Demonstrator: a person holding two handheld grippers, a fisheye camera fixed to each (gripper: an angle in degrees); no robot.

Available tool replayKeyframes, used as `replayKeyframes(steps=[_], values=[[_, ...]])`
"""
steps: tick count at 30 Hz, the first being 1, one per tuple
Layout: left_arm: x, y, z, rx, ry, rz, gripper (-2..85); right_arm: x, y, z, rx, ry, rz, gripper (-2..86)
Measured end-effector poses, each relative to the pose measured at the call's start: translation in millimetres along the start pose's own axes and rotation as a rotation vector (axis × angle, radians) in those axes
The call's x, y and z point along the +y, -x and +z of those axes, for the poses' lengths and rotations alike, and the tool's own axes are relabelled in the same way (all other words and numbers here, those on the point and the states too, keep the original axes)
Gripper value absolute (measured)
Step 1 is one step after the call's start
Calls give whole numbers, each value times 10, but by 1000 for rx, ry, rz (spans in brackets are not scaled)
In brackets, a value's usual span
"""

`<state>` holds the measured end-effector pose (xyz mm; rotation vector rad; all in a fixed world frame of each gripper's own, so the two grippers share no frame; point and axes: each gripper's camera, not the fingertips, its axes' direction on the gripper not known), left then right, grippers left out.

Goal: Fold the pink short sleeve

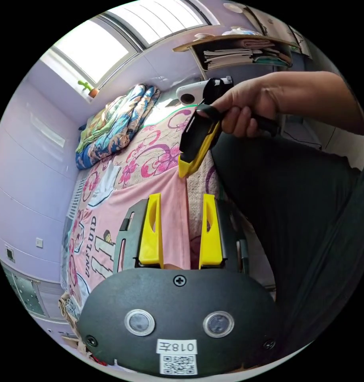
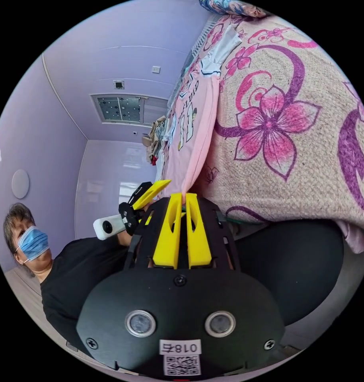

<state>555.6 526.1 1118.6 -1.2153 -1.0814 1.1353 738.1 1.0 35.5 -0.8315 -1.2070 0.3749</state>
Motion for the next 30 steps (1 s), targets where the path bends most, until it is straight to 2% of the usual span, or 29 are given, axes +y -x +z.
replayKeyframes(steps=[4, 6, 8, 12, 14, 17, 23, 26, 30], values=[[-252, -207, -52, -133, 39, 24, 128, -34, 5, -64, -62, -44, 17, 8], [-303, -290, -99, -205, 54, 39, 95, -67, 9, -50, -75, -39, 22, 9], [-323, -355, -182, -304, 62, 33, 26, -103, 19, -33, -74, -35, 28, 10], [-223, -275, -324, -289, 59, -36, -4, -201, 132, -65, -36, -16, -17, 21], [-75, -64, -372, -190, 59, -121, -8, -256, 260, -133, 59, 11, -76, 28], [180, 345, -412, -3, 25, -309, -9, -486, 471, -457, 204, -129, -147, 51], [890, 1075, -301, 308, -115, -633, -9, -2026, 642, -644, 397, -326, -190, 102], [1213, 1311, -168, 423, -154, -726, -9, -2918, 372, -548, 339, -367, -83, 107], [1514, 1561, -1, 532, -196, -784, -9, -3715, -216, -395, 229, -414, 213, 105]])
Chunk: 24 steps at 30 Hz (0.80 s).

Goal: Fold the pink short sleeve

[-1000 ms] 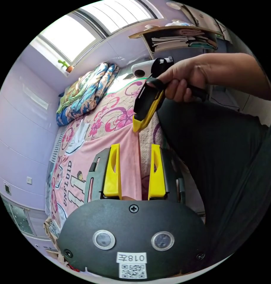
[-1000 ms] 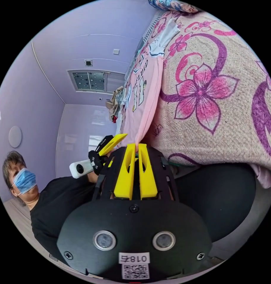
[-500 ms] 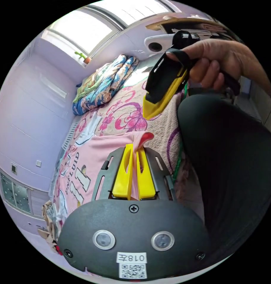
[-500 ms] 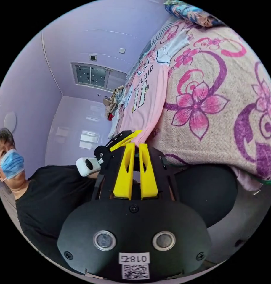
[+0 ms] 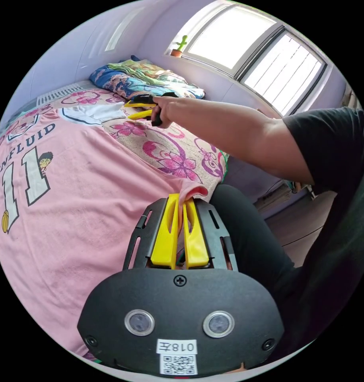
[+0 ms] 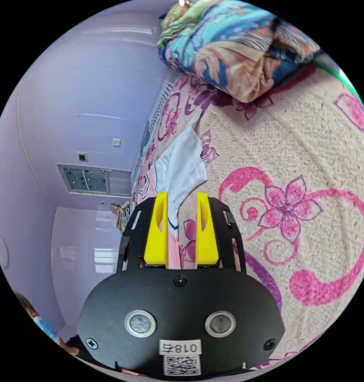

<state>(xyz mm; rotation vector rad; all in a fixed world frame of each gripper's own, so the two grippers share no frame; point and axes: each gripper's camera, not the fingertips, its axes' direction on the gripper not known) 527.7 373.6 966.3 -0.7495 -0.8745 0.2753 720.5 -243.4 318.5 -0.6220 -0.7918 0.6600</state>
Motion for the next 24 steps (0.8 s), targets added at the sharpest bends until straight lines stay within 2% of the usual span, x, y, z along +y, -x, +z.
replayKeyframes(steps=[3, 9, 14, 24], values=[[9, 255, -51, 57, -28, -10, -9, -157, -152, 186, -22, -46, 109, 73], [70, 620, -24, 119, -72, -25, -9, -369, -37, 428, -48, -70, 84, 68], [155, 787, 65, 124, -86, -20, -9, -411, 46, 537, -128, -90, 110, 102], [328, 997, 423, 135, -103, -34, -9, -439, 173, 961, -124, -124, 125, 80]])
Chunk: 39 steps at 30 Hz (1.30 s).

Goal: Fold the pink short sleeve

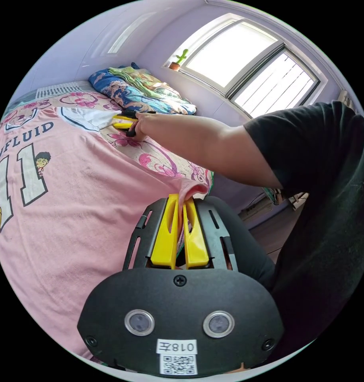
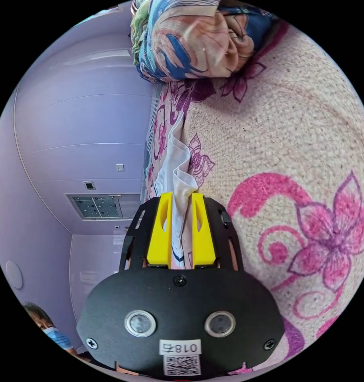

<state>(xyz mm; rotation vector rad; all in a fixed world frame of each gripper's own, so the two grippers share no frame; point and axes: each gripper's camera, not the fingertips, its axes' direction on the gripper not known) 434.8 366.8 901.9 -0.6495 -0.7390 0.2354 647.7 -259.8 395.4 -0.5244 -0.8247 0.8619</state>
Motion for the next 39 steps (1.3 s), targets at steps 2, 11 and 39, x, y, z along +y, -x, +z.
replayKeyframes(steps=[2, 11, 39], values=[[40, 33, 88, -7, -2, 1, -9, -5, 8, 124, -21, -16, 7, 76], [370, 158, 350, -17, -76, -75, -9, 367, 356, 466, 53, -129, -82, 8], [2092, 674, 897, 204, -470, -802, -1, 3778, 1840, 4166, 645, 493, -1279, 78]])
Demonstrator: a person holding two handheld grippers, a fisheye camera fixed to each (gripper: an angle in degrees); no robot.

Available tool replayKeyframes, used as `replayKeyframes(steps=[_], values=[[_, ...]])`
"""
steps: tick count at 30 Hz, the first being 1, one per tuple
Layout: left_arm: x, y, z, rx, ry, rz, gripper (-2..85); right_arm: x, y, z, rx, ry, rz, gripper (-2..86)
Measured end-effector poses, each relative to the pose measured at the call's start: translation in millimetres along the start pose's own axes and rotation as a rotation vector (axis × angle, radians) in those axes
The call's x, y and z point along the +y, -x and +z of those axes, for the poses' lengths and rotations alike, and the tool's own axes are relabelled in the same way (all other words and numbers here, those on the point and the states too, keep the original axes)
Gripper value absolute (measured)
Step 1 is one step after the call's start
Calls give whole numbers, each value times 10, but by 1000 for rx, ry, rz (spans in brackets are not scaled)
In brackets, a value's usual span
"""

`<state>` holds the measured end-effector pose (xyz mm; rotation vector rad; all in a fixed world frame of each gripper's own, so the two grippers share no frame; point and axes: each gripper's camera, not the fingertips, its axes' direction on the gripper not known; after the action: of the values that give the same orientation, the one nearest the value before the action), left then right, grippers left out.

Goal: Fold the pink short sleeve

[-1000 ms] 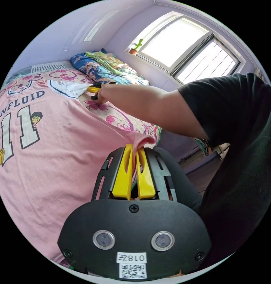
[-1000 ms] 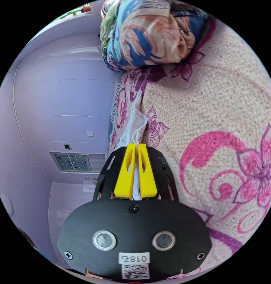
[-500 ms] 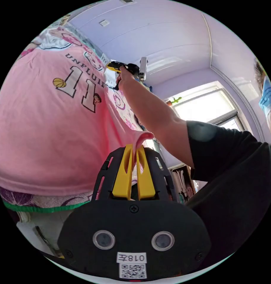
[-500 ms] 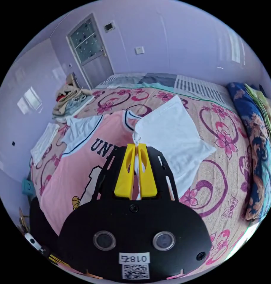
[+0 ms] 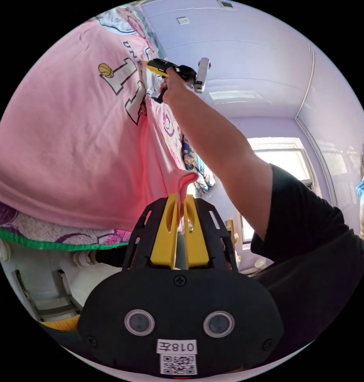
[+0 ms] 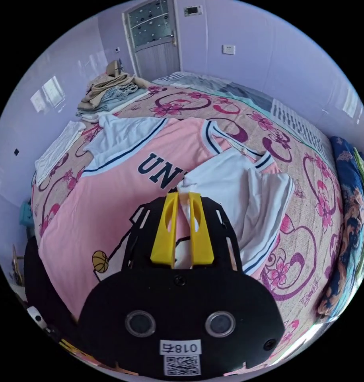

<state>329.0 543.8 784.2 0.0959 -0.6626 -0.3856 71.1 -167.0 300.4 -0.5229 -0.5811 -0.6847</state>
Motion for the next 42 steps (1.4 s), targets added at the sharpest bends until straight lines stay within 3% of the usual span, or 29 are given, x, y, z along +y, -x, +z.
replayKeyframes(steps=[3, 8, 12, 21, 28, 33, 37, 42], values=[[88, 52, 87, 28, -4, -49, 24, 156, 126, -48, -90, 90, -71, 109], [352, 166, 196, 73, -25, -192, 20, 863, -13, -892, -296, -112, 7, 95], [594, 301, 183, 94, -90, -296, -4, 1964, -118, -1412, -452, -205, 141, 80], [853, 29, 178, 26, -68, -286, -9, 4033, 777, -1130, -509, 12, 216, 93], [550, -561, -316, -135, -183, -81, -10, 4731, 1823, -1065, -191, 84, 13, 108], [266, -635, 109, -212, -9, -16, -10, 4818, 2422, -894, 94, 78, -149, 98], [137, -705, 514, -296, 126, 28, -10, 4871, 2712, -540, 193, 159, -249, 79], [1, -970, 822, -364, 229, 98, -9, 5052, 2785, -425, 181, 142, -213, 27]])
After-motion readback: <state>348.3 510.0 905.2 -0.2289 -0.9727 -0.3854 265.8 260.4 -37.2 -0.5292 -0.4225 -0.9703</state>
